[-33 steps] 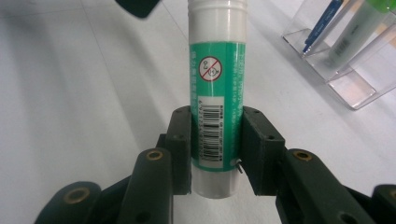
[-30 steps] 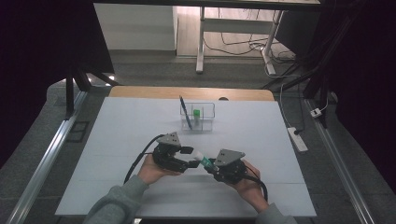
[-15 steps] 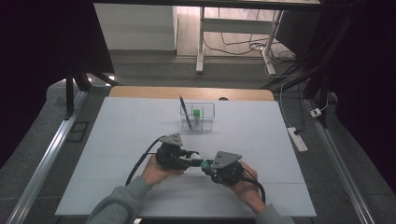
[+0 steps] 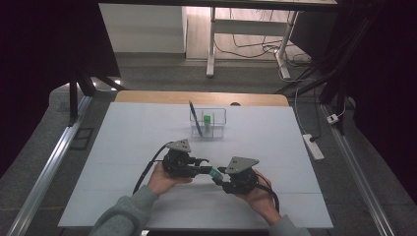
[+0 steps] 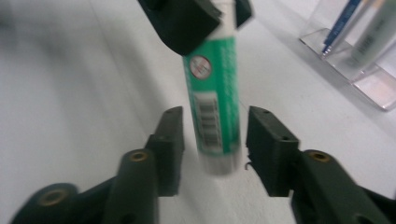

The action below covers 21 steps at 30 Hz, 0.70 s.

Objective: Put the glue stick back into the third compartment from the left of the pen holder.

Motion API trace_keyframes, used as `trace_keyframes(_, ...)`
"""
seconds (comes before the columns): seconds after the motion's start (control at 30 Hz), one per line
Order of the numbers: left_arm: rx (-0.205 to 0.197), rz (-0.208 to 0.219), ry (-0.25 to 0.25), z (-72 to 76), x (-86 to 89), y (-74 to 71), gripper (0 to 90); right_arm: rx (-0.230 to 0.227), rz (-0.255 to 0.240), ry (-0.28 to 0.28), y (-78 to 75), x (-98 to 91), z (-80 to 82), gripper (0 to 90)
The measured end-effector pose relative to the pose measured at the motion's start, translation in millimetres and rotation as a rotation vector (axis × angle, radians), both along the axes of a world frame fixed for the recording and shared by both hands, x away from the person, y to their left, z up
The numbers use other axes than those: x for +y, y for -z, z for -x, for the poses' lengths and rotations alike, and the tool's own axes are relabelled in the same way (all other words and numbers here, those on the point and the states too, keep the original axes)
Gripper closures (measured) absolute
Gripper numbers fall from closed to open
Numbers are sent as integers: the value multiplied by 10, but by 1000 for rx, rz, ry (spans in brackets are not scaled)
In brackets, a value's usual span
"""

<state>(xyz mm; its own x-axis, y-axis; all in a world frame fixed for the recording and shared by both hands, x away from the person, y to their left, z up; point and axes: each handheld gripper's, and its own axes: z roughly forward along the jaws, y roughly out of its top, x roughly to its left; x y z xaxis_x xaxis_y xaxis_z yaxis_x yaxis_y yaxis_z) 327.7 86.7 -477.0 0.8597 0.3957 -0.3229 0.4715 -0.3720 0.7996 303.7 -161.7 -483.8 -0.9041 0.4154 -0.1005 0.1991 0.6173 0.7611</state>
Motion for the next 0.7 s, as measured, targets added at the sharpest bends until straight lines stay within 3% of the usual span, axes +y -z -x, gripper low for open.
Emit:
trace_keyframes(0.2, -9, -10, -38, -27, 93, -23, 644, 29, -38, 52, -35, -143, -52, 454)
trace_keyframes(0.7, -63, -31, -74, -3, 188, -128, 644, 59, -93, 165, -75, -729, -84, 400)
